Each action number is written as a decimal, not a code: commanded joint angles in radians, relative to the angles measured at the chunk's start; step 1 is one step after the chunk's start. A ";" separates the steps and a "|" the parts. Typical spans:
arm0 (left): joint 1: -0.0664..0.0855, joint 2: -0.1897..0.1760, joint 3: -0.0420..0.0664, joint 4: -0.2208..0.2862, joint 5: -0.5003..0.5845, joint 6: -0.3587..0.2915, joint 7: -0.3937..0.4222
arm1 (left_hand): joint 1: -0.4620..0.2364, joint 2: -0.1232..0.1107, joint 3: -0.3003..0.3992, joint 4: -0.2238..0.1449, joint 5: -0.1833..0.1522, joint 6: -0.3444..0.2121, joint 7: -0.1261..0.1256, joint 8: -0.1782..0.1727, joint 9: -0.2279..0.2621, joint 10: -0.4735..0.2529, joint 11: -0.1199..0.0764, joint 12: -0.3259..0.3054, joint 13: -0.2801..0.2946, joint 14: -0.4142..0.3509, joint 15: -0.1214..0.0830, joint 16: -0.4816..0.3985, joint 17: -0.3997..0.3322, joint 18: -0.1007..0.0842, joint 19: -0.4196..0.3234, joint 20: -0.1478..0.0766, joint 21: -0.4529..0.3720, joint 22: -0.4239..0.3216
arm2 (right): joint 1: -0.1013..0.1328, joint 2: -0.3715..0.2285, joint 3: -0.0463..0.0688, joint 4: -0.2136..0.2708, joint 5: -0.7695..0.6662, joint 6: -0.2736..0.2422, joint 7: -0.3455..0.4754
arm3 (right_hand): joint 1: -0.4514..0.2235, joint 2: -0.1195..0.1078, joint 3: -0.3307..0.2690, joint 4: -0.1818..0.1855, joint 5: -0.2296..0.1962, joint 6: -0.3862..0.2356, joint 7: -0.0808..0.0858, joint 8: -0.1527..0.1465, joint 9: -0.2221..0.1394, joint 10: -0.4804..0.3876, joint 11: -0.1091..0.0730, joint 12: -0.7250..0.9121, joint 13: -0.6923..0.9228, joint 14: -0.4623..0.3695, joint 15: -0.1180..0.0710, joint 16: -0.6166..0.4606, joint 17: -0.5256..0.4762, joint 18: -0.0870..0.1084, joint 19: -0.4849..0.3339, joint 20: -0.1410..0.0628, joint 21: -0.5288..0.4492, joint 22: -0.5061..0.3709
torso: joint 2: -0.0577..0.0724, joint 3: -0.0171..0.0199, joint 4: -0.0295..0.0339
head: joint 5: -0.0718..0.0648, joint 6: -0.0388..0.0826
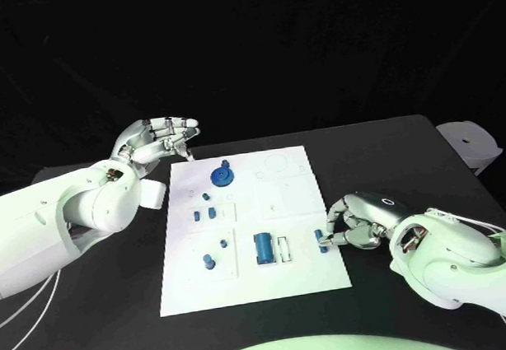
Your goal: Assemble the parts on the task board
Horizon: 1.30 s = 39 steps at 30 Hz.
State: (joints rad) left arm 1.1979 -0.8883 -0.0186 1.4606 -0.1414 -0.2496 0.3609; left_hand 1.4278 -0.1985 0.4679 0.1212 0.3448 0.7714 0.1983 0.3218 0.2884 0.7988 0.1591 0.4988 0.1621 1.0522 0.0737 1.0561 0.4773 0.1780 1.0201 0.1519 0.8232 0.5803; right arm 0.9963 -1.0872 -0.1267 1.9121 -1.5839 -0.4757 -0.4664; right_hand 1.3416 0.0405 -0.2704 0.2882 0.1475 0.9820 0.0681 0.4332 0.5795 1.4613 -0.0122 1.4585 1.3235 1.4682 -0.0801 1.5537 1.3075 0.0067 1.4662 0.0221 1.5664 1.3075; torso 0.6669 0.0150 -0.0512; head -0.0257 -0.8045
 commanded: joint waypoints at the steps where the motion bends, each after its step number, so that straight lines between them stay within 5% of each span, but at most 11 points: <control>1: 0.001 0.002 0.000 0.002 -0.002 0.016 0.007 | -0.004 0.007 0.005 -0.003 0.002 -0.005 0.030 0.004 0.000 -0.008 0.000 0.003 0.001 -0.007 -0.002 0.005 -0.001 0.006 -0.007 0.001 0.005 0.001 | -0.010 0.017 -0.001 -0.010 -0.030 0.015 -0.026 | 0.017 0.025 -0.005 0.004 0.006 0.007 0.000 -0.006 -0.002 0.038 0.005 -0.047 0.146 0.092 0.008 -0.003 0.211 -0.007 0.105 0.010 0.004 0.263 | 0.002 0.0007 0.0029 | 0.001 -0.001; 17: 0.001 -0.002 0.000 0.005 -0.002 0.016 0.006 | -0.004 0.007 0.005 -0.003 0.002 -0.005 0.030 0.004 0.000 -0.008 0.000 0.003 0.001 -0.007 -0.002 0.005 -0.001 0.006 -0.007 0.001 0.005 0.001 | -0.028 0.066 -0.001 -0.059 -0.059 0.048 -0.043 | 0.083 0.043 0.015 -0.009 0.028 0.023 -0.009 -0.021 -0.009 0.041 -0.003 -0.043 0.150 0.093 0.002 -0.001 0.217 -0.007 0.105 0.008 0.004 0.263 | 0.000 -0.0008 0.0007 | 0.013 -0.008; 22: 0.001 -0.003 0.000 0.005 -0.002 0.015 0.007 | -0.006 0.007 0.006 -0.003 0.002 -0.005 0.030 0.005 0.000 -0.009 0.001 0.004 0.000 -0.007 -0.002 0.006 -0.001 0.006 -0.007 0.001 0.006 0.001 | -0.031 0.076 -0.001 -0.069 -0.080 0.066 -0.048 | 0.149 0.054 0.049 -0.014 -0.016 0.030 -0.013 -0.035 -0.015 0.041 -0.007 -0.044 0.150 0.093 -0.002 -0.001 0.218 -0.007 0.105 0.004 0.004 0.263 | 0.000 -0.0007 0.0004 | 0.014 -0.009; 30: 0.001 -0.004 0.000 0.006 -0.002 0.015 0.006 | -0.006 0.007 0.006 -0.003 0.002 -0.005 0.030 0.005 0.000 -0.009 0.001 0.004 0.000 -0.007 -0.002 0.006 -0.001 0.006 -0.007 0.001 0.006 0.001 | -0.033 0.089 -0.001 -0.072 -0.124 0.105 -0.057 | 0.276 0.040 0.122 -0.048 0.005 0.042 -0.019 -0.056 -0.028 0.039 -0.013 -0.047 0.150 0.094 -0.007 0.000 0.221 -0.007 0.105 -0.001 0.004 0.263 | 0.000 -0.0008 0.0007 | 0.014 -0.010; 39: 0.001 -0.005 0.000 0.006 -0.002 0.014 0.006 | -0.007 0.007 0.007 -0.003 0.002 -0.006 0.030 0.006 0.000 -0.010 0.001 0.005 0.000 -0.007 -0.002 0.006 -0.002 0.006 -0.008 0.002 0.006 0.001 | -0.034 0.083 -0.001 -0.043 -0.160 0.090 -0.068 | 0.305 -0.026 0.276 -0.009 0.135 0.041 -0.017 -0.062 -0.016 0.040 -0.011 -0.052 0.149 0.095 -0.007 0.002 0.226 -0.007 0.105 -0.002 0.004 0.263 | -0.001 -0.0011 0.0001 | 0.014 -0.010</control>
State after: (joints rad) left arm 1.1979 -0.8944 -0.0189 1.4639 -0.1415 -0.2489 0.3606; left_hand 1.4239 -0.1946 0.4706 0.1186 0.3448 0.7719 0.1979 0.3215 0.2884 0.7952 0.1627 0.4988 0.1621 1.0522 0.0736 1.0560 0.4764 0.1780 1.0202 0.1519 0.8231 0.5810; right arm 0.9681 -1.0016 -0.1233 1.8725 -1.7046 -0.4243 -0.5036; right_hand 1.5602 -0.0649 0.0017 0.2776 0.2764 1.0209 0.0510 0.3620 0.5572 1.4583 -0.0129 1.4107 1.4739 1.4642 -0.0844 1.5537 1.3080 0.0068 1.4662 0.0291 1.5664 1.3079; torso 0.6665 0.0140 -0.0511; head -0.0116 -0.8150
